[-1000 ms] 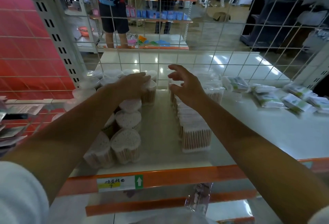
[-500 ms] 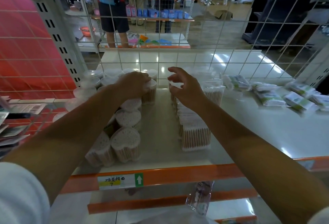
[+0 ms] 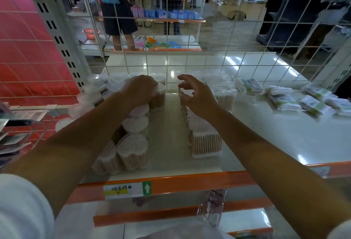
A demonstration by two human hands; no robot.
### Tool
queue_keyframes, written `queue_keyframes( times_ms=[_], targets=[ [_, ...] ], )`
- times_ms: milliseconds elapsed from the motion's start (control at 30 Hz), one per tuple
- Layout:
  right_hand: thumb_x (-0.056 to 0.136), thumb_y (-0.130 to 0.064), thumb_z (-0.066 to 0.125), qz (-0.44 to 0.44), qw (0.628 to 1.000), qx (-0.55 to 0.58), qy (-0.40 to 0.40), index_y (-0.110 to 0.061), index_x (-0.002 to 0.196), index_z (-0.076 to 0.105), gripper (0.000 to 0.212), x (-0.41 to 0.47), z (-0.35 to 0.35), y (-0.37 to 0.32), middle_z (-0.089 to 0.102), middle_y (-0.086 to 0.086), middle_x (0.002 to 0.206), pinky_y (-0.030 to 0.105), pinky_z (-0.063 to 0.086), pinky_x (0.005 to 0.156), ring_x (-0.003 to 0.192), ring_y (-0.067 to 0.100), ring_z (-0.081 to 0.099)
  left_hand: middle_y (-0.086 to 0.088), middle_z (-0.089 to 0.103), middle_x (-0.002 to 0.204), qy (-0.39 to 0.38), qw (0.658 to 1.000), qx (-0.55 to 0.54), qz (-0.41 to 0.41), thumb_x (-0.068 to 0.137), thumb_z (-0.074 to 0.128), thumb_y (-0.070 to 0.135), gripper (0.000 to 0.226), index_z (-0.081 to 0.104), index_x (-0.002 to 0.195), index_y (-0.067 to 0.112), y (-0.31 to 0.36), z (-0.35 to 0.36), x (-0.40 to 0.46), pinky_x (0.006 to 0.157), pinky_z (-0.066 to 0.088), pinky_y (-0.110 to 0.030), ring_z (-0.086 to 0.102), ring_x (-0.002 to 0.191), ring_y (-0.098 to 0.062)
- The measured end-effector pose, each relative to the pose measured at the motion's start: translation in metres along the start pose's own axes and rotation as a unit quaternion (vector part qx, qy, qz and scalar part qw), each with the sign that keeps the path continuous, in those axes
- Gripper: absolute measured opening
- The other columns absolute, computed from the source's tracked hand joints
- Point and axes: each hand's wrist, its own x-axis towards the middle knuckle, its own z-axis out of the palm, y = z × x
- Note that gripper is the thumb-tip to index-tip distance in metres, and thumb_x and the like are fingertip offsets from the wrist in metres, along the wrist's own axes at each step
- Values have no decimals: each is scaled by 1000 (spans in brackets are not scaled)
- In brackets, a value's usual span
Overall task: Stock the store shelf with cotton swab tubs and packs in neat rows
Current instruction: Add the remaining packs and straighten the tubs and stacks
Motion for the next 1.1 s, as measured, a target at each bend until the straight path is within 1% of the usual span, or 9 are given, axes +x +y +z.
queue_keyframes(
  times_ms=[133,233,333,433,500,600,800,1000,1100],
  targets=[
    [87,-5,57,-2,1000,3,6,-14,134,43,51,-4,-1,0,57,8,125,-1,29,74,119,18,50,-14,59,108,2,1000,21,15,94,44,29,32,59,105,4,5,-4,-3,87,47,-46,56,99,-26],
    [86,-5,57,-7,1000,4,20,-15,134,43,51,-9,-4,-1,57,7,126,-2,29,75,120,16,50,-16,57,116,-16,999,-33,-12,94,48,22,30,57,116,3,7,-6,-7,90,47,-44,54,108,-29],
    [86,-5,57,-10,999,12,32,-16,134,44,52,-14,-9,-2,57,7,126,9,35,85,120,16,50,-12,57,112,-11,998,-69,0,97,46,19,25,58,114,5,8,-6,-13,84,51,-37,54,107,-24],
    [86,-4,56,-9,999,18,39,-17,134,44,51,-18,-17,-2,57,5,126,20,36,92,120,16,50,-17,60,108,37,988,-151,-22,95,50,24,29,61,102,-1,14,-11,-12,82,48,-43,57,99,-29],
    [86,-4,56,-9,999,20,40,-16,134,45,51,-19,-21,0,58,5,125,21,37,94,120,16,50,-18,60,111,53,979,-188,-51,93,53,28,32,62,104,0,17,-9,-12,83,47,-44,57,99,-31],
    [85,-3,56,-6,999,24,34,-15,133,45,51,-21,-28,4,58,6,125,20,36,92,119,17,50,-17,60,113,57,977,-196,-68,91,55,24,29,62,109,2,27,-10,-14,87,45,-48,56,103,-34],
    [84,-2,56,-8,999,30,27,-15,132,46,51,-17,-45,21,59,7,124,20,37,90,117,18,52,-15,51,132,51,984,-152,-72,91,55,17,41,51,129,3,52,-28,-5,95,36,-35,47,120,-29],
    [83,-3,57,-2,999,49,7,-15,132,47,51,-17,-69,45,60,6,120,19,37,86,111,16,54,-14,52,131,40,987,-143,-63,91,56,25,48,45,135,8,89,-41,15,95,39,-36,50,116,-30],
    [84,-6,60,2,999,49,0,-15,131,47,50,-17,-85,59,59,7,120,18,37,84,111,16,54,-12,51,134,52,991,-116,-50,92,55,27,48,45,135,8,115,-47,27,98,36,-32,47,121,-26]
  ],
)
